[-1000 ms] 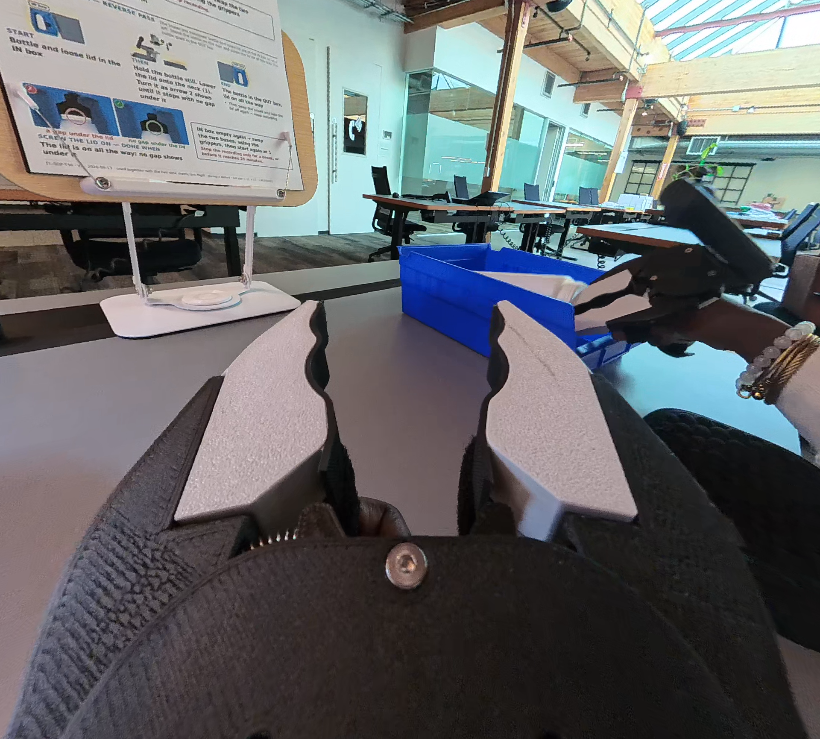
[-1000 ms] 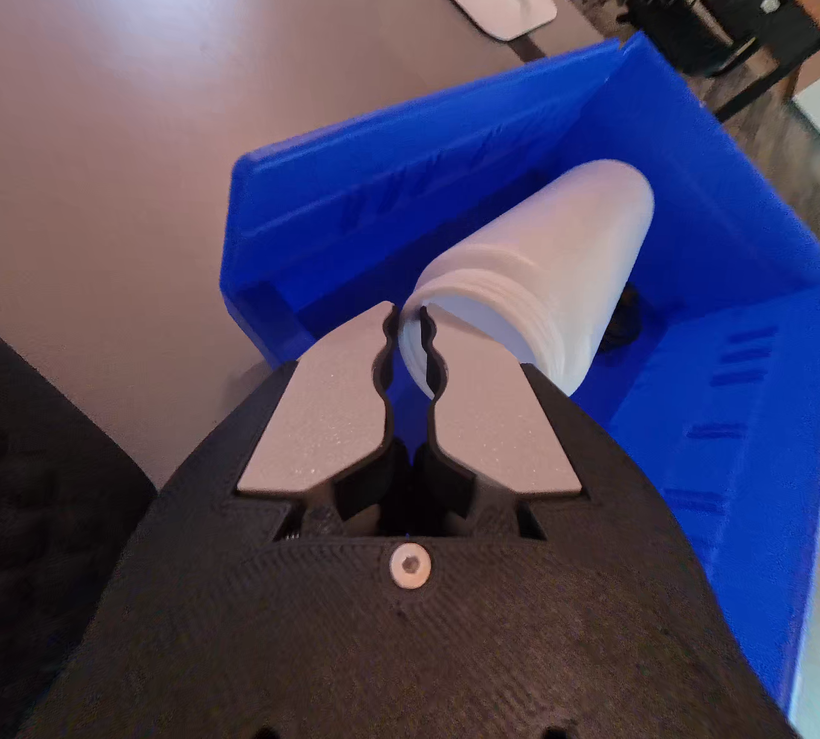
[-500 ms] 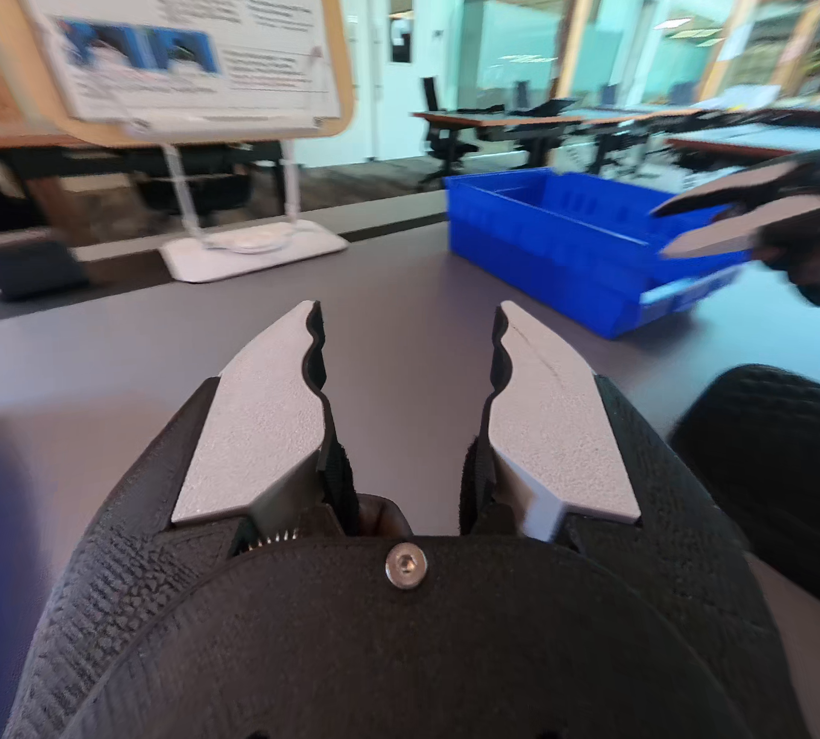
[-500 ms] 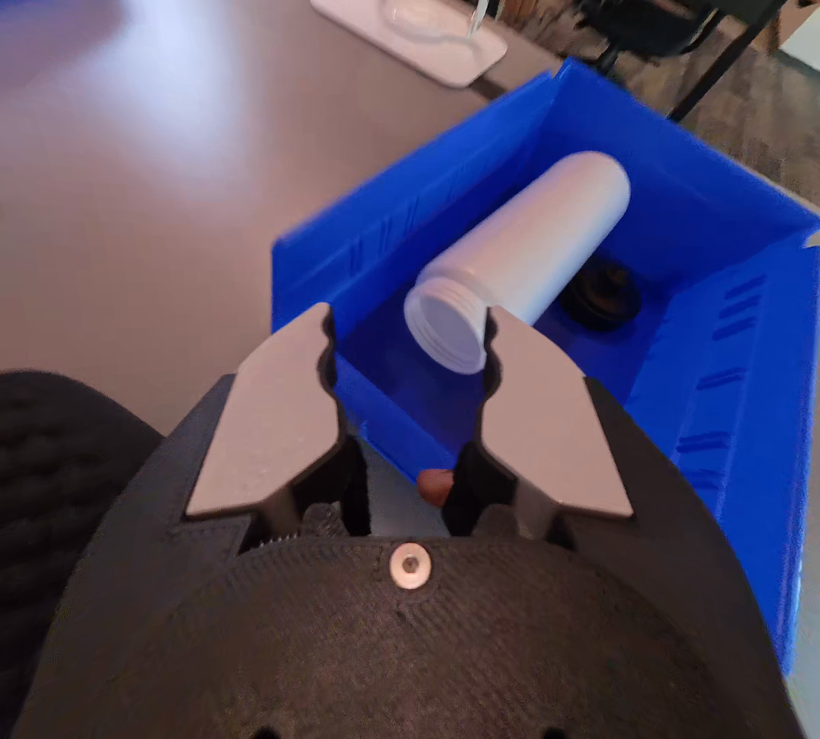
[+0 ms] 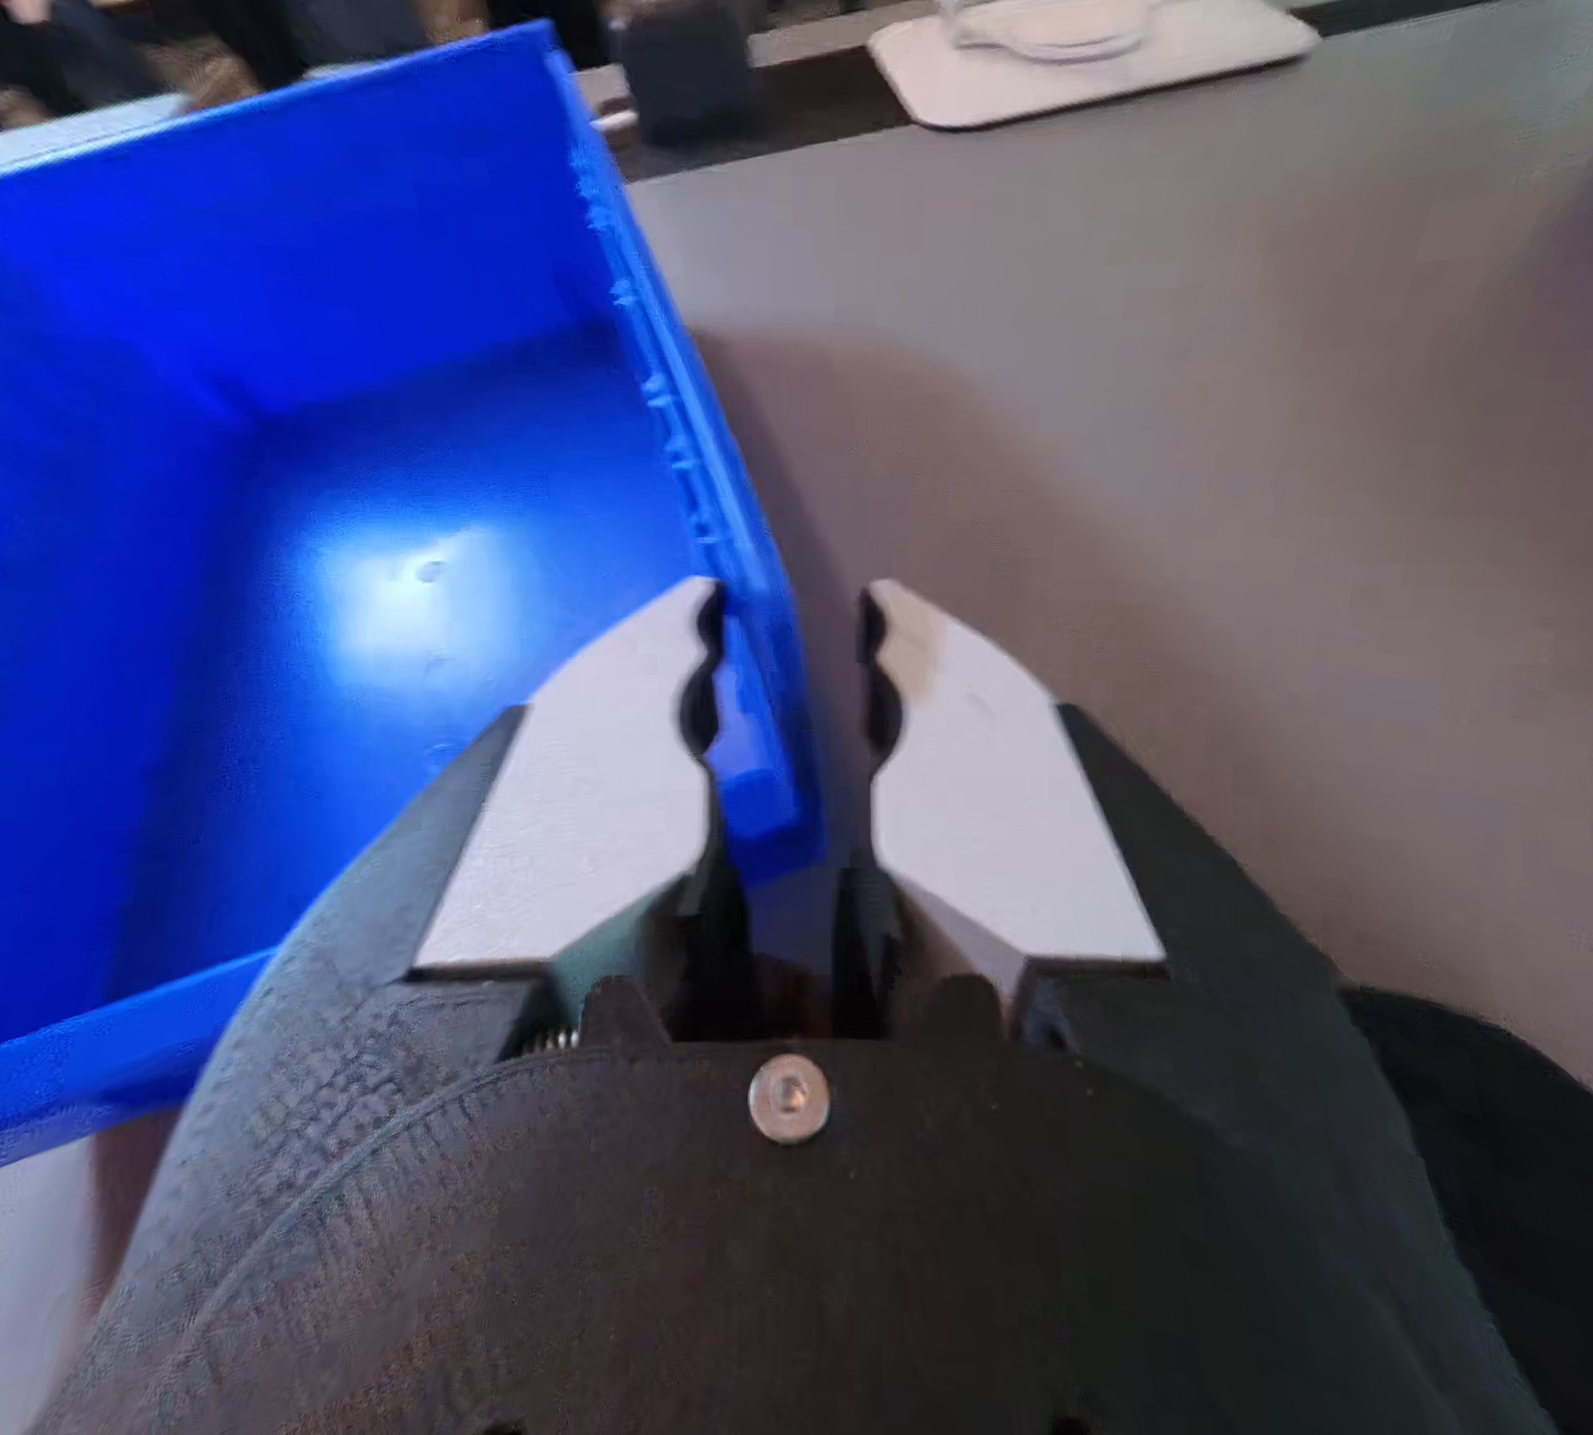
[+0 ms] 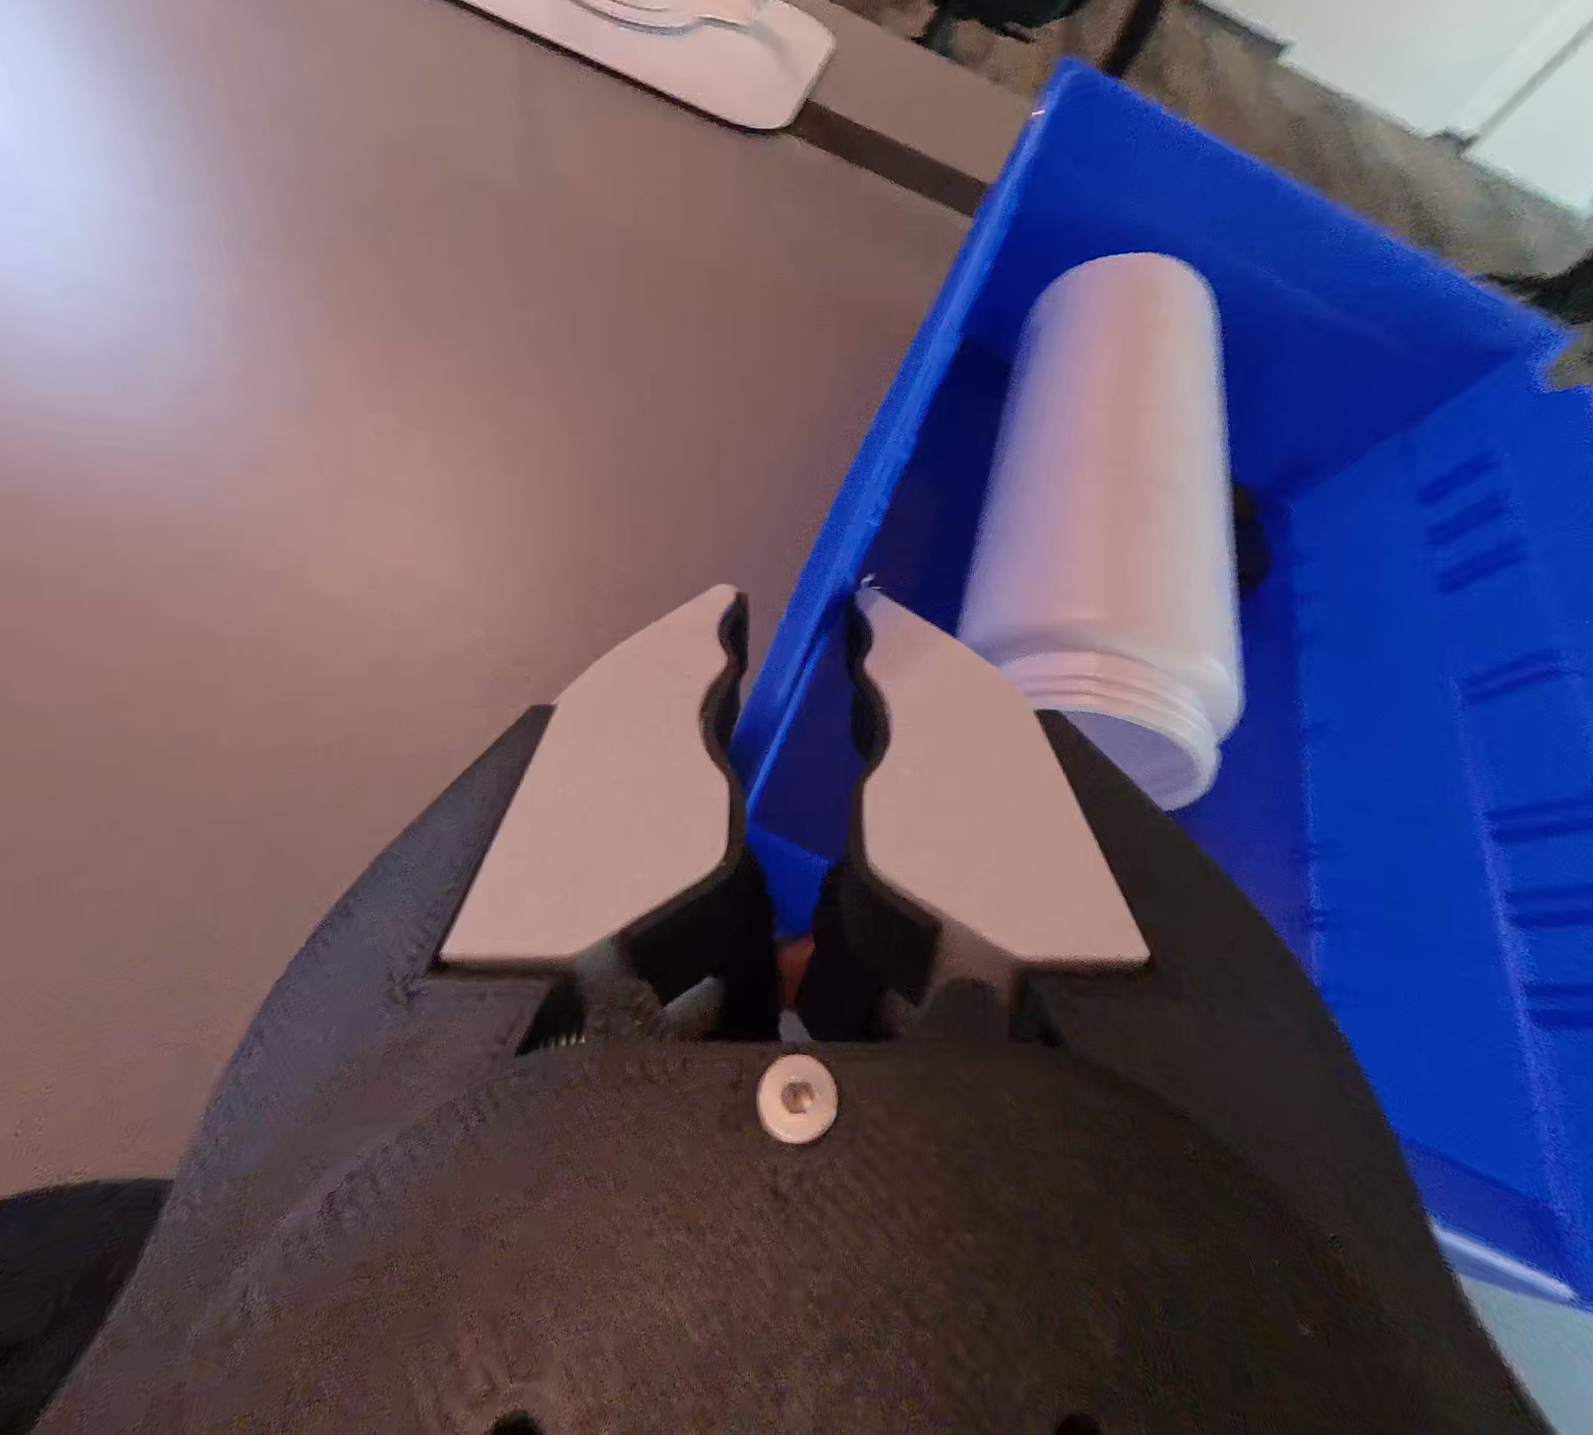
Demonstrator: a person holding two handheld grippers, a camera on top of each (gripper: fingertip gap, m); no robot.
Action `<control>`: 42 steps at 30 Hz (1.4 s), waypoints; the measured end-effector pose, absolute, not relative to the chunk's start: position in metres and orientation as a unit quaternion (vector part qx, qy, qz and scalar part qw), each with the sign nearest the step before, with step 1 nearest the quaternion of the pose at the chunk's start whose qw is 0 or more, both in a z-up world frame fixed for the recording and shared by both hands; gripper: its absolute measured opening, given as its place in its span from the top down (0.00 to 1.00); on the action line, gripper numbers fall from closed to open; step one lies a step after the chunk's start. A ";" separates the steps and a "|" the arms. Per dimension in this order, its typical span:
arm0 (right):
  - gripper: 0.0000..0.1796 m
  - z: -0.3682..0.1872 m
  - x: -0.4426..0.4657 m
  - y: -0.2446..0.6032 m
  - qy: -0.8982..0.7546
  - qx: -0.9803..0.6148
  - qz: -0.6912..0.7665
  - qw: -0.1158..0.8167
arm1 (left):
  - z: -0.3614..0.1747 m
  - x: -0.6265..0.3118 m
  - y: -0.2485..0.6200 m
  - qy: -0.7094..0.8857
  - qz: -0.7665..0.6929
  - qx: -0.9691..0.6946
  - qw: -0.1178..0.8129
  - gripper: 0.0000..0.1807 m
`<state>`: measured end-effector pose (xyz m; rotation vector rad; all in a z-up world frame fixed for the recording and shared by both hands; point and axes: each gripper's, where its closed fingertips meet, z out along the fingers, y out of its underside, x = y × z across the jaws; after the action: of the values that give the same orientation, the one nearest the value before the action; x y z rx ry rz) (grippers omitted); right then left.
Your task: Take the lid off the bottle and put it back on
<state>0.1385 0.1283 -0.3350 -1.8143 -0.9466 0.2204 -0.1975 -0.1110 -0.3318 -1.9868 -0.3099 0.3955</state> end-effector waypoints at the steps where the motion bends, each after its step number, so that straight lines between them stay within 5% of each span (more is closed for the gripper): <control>1: 0.89 -0.335 0.139 0.129 -0.405 -0.749 0.082 0.518 | -0.330 -0.202 -0.110 -0.132 0.172 -0.826 0.520 0.90; 23: 0.84 -0.333 0.041 0.045 -0.519 -0.650 0.226 0.507 | -0.332 -0.089 -0.028 0.095 0.128 -0.826 0.540 0.89; 27: 0.53 -0.327 0.020 0.012 -0.568 -0.587 0.296 0.496 | -0.299 -0.073 -0.027 0.090 0.137 -0.758 0.632 0.70; 31: 0.53 -0.253 0.037 0.003 -0.467 -0.483 0.442 0.594 | -0.223 -0.034 -0.056 0.062 0.081 -0.570 0.815 0.67; 36: 0.50 -0.229 0.178 0.124 -0.094 -0.575 0.271 0.767 | -0.250 0.009 -0.023 0.033 -0.021 -0.647 0.761 0.51; 40: 0.35 -0.279 0.194 0.160 -0.149 -0.698 0.143 0.686 | -0.294 0.033 0.014 0.033 -0.051 -0.746 0.664 0.32; 42: 0.35 -0.316 0.186 0.165 -0.184 -0.760 0.130 0.609 | -0.308 0.036 0.025 0.046 -0.030 -0.768 0.638 0.31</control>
<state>0.1859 0.1653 -0.3160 -1.7562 -0.4247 0.2995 0.0356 0.0253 -0.3083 -1.7543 0.1041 -0.0696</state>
